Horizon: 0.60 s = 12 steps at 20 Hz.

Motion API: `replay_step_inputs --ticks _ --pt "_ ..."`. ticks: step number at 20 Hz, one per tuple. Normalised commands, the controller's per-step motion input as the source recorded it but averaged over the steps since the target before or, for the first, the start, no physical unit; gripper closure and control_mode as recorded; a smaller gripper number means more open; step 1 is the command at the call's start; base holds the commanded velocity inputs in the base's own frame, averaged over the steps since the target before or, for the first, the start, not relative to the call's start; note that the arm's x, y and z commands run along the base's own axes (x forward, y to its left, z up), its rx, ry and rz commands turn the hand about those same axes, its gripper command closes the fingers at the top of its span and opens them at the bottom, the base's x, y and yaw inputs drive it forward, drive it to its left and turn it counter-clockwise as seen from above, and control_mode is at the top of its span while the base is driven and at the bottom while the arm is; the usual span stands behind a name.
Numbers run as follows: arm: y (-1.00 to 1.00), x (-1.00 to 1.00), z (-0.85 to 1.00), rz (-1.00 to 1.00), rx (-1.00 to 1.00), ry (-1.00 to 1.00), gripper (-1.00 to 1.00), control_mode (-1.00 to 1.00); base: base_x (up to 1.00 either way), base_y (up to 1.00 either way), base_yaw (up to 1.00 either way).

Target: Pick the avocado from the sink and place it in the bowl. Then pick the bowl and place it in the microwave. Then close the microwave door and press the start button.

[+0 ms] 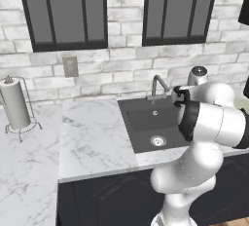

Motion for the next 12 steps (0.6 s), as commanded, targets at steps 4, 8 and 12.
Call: replay_step_inputs --ticks 4,8,12 --pt "-0.83 0.00 0.76 -0.05 -0.07 -0.16 1.00 -1.00 0.00 0.00 0.00" --pt "-1.00 0.00 0.54 -0.06 -0.03 -0.10 1.00 -1.00 0.00 0.00 0.00" --pt "-1.00 -0.06 0.30 -0.10 -0.01 -0.01 1.00 -1.00 0.00 0.00 0.00"
